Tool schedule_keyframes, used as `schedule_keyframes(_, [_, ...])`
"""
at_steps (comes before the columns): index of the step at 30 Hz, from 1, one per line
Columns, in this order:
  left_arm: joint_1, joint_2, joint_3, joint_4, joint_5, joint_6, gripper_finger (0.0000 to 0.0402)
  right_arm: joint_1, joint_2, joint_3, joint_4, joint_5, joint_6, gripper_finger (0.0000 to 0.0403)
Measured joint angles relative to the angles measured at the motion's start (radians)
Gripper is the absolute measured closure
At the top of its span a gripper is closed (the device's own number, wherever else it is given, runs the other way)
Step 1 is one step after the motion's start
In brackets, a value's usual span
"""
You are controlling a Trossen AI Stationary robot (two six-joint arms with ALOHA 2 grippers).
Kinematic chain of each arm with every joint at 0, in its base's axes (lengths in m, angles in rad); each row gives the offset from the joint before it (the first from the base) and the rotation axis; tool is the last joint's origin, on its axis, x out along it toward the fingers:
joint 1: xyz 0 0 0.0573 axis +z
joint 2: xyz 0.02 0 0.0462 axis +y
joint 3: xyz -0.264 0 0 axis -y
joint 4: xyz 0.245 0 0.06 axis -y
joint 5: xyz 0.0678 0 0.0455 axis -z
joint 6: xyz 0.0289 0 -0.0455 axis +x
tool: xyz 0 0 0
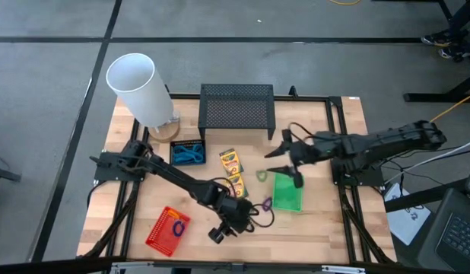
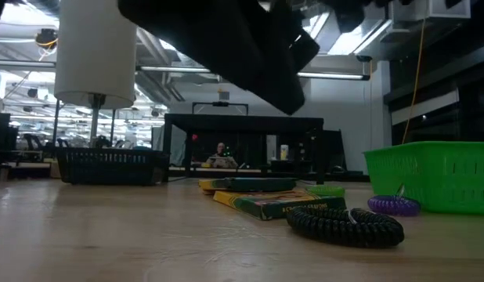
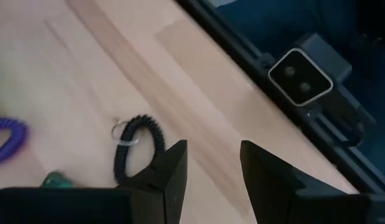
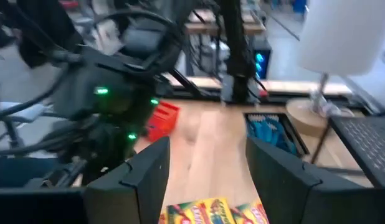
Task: Pick & Place Office Desk Supplies
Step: Put the black spring keychain into the red bin
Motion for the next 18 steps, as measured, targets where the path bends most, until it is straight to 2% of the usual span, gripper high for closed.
schedule_keyframes(5, [-0.019, 0.015, 0.0, 0.035, -0.095, 0.0, 0.0256, 0.004, -0.097, -0.12, 0.079, 0.002, 0.012, 0.019])
schedule_keyframes(12, [-0.008, 0.035, -0.001, 0.041, -0.101, -0.008, 0.0256, 0.012, -0.204, -0.219, 0.205, -0.019, -0.006, 0.019])
schedule_keyframes(18, [0.01, 0.102, -0.002, 0.072, -0.082, -0.003, 0.0256, 0.017, -0.239, -0.316, 0.346, -0.018, -0.058, 0.019])
